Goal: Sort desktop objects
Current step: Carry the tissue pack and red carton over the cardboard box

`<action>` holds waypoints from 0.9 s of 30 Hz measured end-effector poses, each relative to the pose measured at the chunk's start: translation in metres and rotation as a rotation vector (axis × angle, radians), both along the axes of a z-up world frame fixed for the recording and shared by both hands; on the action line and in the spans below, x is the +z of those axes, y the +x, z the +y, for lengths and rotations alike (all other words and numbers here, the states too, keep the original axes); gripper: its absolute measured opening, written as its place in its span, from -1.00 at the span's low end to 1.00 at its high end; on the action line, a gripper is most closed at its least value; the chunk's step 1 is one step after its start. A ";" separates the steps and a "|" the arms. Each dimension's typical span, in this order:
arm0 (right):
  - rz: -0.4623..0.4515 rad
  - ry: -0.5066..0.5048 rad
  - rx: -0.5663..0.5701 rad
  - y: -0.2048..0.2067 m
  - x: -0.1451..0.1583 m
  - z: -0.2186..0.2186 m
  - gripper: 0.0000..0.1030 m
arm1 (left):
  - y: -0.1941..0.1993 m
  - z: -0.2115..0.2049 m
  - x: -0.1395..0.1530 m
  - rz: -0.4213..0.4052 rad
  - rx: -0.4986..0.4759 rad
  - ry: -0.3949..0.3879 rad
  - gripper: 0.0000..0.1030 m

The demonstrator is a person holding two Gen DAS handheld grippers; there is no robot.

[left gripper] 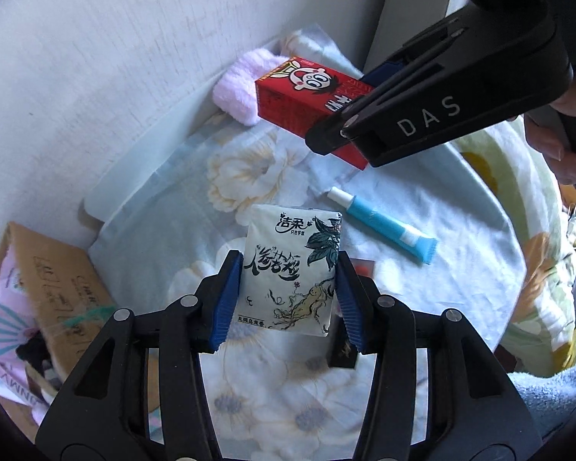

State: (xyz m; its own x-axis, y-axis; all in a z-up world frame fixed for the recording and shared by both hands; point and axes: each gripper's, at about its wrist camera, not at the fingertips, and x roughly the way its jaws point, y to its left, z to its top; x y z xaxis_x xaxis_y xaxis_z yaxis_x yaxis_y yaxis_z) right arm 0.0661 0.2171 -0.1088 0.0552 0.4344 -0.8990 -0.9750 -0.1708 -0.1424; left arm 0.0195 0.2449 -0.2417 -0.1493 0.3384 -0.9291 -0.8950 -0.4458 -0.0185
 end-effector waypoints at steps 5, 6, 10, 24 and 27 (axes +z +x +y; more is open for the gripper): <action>-0.009 0.023 -0.015 -0.010 0.021 -0.016 -0.13 | -0.011 0.005 0.032 -0.006 0.019 0.026 -0.13; -0.017 0.031 -0.016 -0.013 0.027 -0.019 -0.13 | -0.012 0.001 0.038 -0.003 0.025 0.032 -0.13; -0.026 0.064 -0.010 -0.026 0.055 -0.026 -0.13 | -0.011 -0.021 0.077 0.021 0.058 0.061 -0.13; -0.020 0.174 0.096 -0.136 0.100 -0.027 -0.13 | -0.060 -0.122 0.157 0.125 0.249 0.124 -0.13; -0.021 0.179 0.135 -0.164 0.099 -0.024 -0.13 | -0.077 -0.151 0.160 0.120 0.324 0.117 -0.13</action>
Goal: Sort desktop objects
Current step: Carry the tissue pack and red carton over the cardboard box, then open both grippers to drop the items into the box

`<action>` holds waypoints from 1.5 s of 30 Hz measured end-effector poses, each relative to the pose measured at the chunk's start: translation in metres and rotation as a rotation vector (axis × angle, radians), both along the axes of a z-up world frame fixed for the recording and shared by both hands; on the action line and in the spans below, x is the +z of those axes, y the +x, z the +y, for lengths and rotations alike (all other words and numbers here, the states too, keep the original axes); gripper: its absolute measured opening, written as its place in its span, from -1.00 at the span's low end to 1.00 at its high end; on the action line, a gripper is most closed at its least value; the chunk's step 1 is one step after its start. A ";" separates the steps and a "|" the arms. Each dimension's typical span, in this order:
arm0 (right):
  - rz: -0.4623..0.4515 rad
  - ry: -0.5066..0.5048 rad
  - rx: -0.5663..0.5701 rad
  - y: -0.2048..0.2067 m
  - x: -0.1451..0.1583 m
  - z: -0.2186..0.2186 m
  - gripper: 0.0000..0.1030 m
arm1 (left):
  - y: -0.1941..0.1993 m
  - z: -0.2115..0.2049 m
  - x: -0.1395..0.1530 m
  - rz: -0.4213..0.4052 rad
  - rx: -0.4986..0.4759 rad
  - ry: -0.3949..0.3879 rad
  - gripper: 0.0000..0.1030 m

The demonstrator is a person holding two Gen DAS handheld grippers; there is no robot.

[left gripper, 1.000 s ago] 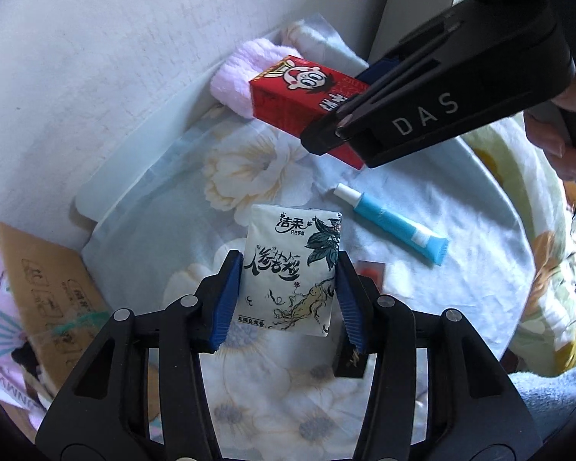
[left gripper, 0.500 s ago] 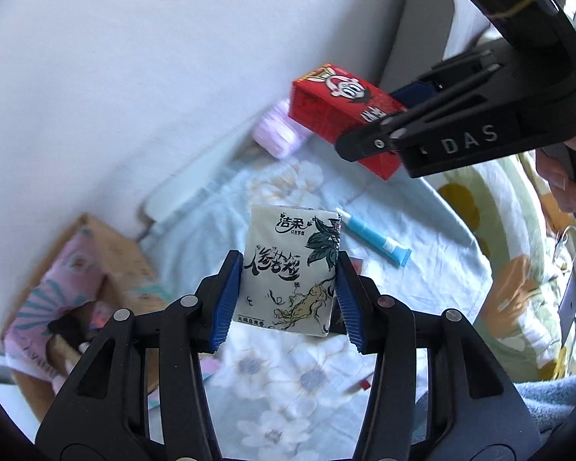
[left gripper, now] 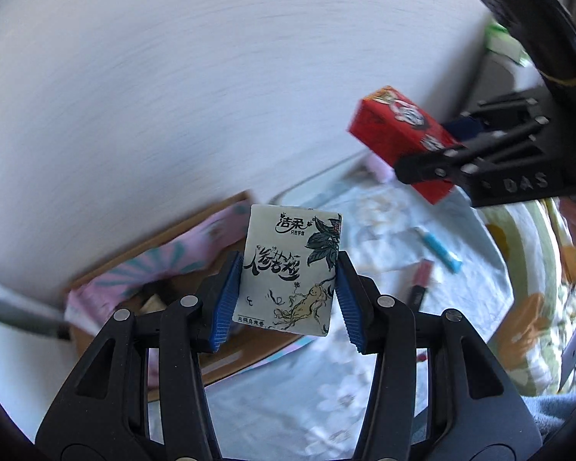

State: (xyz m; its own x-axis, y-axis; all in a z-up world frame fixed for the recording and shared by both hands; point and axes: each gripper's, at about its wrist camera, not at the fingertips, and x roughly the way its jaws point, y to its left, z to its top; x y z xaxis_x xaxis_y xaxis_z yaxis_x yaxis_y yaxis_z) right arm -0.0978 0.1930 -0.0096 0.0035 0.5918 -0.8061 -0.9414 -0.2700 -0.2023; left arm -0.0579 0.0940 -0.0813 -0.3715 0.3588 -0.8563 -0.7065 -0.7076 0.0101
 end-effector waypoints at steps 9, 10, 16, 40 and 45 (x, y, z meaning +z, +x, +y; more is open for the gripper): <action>-0.017 -0.050 0.106 -0.077 -0.030 0.023 -0.13 | -0.056 -0.091 -0.019 -0.040 0.221 -0.015 -0.13; -0.022 -0.060 0.115 -0.086 -0.038 0.027 -0.13 | -0.060 -0.098 -0.024 -0.045 0.237 -0.022 -0.13; -0.035 -0.139 0.164 -0.135 -0.088 0.045 -0.13 | -0.079 -0.145 -0.053 -0.096 0.337 -0.043 -0.13; -0.090 -0.177 0.305 -0.195 -0.145 0.052 0.99 | -0.092 -0.198 -0.072 -0.202 0.436 0.067 1.00; -0.079 -0.150 0.307 -0.192 -0.139 0.045 0.99 | -0.093 -0.199 -0.064 -0.210 0.452 0.099 1.00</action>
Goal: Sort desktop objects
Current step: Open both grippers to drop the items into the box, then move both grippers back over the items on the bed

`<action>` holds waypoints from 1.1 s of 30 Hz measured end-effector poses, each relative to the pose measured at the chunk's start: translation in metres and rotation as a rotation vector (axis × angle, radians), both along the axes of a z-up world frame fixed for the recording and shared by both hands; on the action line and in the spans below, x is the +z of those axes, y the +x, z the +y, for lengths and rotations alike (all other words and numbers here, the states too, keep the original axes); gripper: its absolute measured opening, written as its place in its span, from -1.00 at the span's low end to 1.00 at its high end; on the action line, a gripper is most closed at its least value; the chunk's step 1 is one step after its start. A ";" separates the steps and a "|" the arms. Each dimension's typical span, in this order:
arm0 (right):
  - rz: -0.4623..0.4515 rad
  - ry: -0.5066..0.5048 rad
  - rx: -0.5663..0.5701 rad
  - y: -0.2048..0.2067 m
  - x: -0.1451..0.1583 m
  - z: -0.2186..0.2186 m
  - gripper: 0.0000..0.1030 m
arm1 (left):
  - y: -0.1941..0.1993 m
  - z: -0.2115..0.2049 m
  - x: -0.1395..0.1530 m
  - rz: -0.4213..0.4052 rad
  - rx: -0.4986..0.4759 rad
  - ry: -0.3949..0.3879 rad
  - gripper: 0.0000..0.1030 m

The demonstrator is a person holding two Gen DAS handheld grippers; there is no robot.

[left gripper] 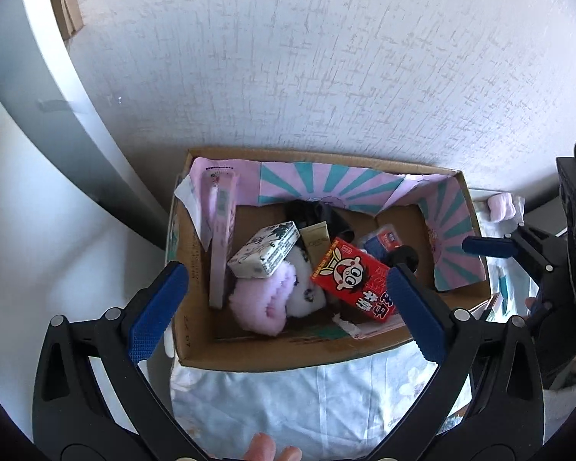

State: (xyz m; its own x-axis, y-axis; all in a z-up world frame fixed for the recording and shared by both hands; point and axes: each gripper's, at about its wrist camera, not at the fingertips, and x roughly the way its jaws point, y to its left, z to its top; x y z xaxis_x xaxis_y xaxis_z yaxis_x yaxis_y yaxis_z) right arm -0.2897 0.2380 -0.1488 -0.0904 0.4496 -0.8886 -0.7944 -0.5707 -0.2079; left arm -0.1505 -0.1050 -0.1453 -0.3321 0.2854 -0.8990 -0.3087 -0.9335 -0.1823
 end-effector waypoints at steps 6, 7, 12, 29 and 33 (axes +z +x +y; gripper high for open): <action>0.019 0.024 0.010 0.004 0.008 -0.013 0.99 | 0.011 0.007 0.010 0.014 -0.012 -0.002 1.00; 0.024 0.028 0.010 0.007 0.011 -0.015 0.99 | 0.013 0.009 0.012 0.016 -0.015 -0.002 1.00; 0.039 0.045 0.020 0.032 0.030 -0.030 0.99 | 0.027 0.024 0.024 0.039 -0.039 -0.008 1.00; -0.003 0.347 -0.095 0.186 0.161 -0.086 0.99 | 0.126 0.169 0.074 0.212 -0.351 0.001 1.00; -0.076 0.353 -0.194 0.221 0.176 -0.081 0.99 | 0.150 0.201 0.077 0.260 -0.393 -0.009 1.00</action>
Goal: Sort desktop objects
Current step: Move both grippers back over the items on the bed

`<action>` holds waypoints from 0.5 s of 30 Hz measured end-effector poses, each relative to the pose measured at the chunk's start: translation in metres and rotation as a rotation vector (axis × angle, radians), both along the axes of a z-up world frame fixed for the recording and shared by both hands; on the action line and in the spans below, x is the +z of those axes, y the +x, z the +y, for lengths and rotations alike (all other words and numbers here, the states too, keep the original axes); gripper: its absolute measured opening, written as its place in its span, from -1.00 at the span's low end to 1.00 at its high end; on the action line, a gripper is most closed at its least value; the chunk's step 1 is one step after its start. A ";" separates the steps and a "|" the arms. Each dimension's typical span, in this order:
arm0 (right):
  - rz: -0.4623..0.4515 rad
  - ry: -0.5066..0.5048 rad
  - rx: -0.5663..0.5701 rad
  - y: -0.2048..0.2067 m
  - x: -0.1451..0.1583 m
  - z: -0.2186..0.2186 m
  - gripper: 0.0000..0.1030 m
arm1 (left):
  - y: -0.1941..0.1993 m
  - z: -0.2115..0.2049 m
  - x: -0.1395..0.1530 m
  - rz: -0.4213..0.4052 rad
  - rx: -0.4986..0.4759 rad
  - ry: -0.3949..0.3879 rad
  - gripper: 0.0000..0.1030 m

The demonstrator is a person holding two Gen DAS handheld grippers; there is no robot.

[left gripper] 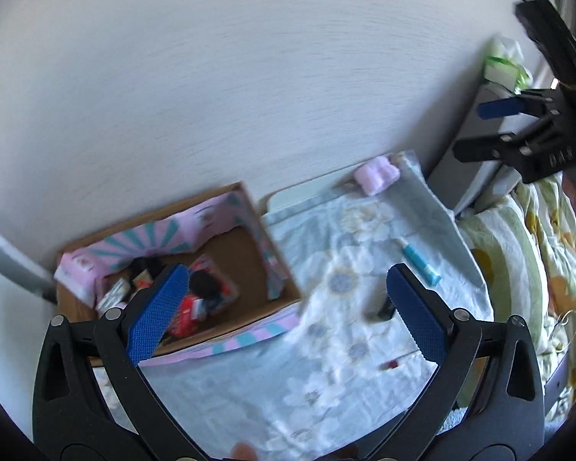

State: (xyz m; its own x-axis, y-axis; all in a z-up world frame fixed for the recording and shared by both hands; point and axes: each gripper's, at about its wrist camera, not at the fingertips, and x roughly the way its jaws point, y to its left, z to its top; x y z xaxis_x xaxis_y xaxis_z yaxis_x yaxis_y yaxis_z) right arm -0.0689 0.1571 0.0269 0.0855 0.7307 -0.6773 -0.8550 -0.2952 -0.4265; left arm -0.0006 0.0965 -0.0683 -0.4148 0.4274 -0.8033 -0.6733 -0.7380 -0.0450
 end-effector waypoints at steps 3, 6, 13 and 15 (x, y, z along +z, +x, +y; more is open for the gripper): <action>0.032 -0.021 0.005 0.022 0.001 0.007 0.99 | 0.012 0.028 -0.008 0.005 -0.055 -0.020 1.00; 0.002 -0.026 -0.022 0.038 -0.008 0.020 0.99 | 0.024 0.060 -0.027 0.007 -0.103 -0.062 0.99; -0.004 -0.099 -0.027 0.073 -0.047 0.074 0.99 | 0.045 0.109 -0.088 -0.031 -0.186 -0.095 0.99; 0.003 -0.114 -0.027 0.081 -0.057 0.091 0.99 | 0.047 0.118 -0.108 -0.046 -0.202 -0.107 0.99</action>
State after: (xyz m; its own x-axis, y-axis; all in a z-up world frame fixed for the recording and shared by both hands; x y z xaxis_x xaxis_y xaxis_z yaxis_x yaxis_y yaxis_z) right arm 0.0117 0.2484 -0.0304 0.1021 0.6464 -0.7561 -0.8643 -0.3187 -0.3892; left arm 0.0461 0.2141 -0.1761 -0.2910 0.4099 -0.8645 -0.8070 -0.5905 -0.0083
